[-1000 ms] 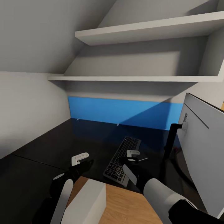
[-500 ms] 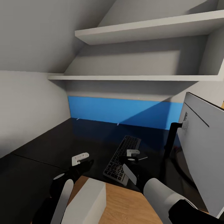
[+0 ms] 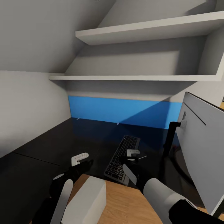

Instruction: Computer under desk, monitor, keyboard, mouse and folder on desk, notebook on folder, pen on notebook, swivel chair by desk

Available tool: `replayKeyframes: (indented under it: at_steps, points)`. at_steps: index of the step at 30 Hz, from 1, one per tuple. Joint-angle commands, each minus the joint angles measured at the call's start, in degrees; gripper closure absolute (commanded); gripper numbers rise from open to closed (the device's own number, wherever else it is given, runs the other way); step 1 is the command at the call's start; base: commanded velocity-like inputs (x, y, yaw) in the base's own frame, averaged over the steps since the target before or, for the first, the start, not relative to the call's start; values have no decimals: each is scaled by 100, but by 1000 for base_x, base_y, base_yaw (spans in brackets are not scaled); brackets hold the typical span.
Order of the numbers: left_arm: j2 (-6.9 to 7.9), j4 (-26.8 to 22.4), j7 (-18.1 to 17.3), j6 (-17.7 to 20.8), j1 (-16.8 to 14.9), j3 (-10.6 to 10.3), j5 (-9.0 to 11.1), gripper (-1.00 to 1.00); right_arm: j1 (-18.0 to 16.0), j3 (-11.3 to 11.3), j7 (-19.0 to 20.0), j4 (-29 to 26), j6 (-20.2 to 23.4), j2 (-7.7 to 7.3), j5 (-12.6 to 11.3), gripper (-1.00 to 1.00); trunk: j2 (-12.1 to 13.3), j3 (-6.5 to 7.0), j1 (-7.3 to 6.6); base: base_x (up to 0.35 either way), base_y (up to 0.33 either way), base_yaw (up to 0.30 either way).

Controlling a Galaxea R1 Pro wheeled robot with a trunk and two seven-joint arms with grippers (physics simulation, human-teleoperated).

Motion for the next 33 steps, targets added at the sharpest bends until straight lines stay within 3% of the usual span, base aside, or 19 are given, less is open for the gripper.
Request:
replayKeyframes:
  at_steps: [1, 33]
  points:
    - [0, -7, 54, 17, -5, -2, 60, -100, -1, 27, -33, 75, 23, 0, -114, -100, -3, -8, -2, -241, 0, 0]
    - [1, -5, 55, 17, -5, -1, 68, -100, -1, 27, -33, 75, 23, 0, -113, -100, -3, -8, -2, -77, 0, 0]
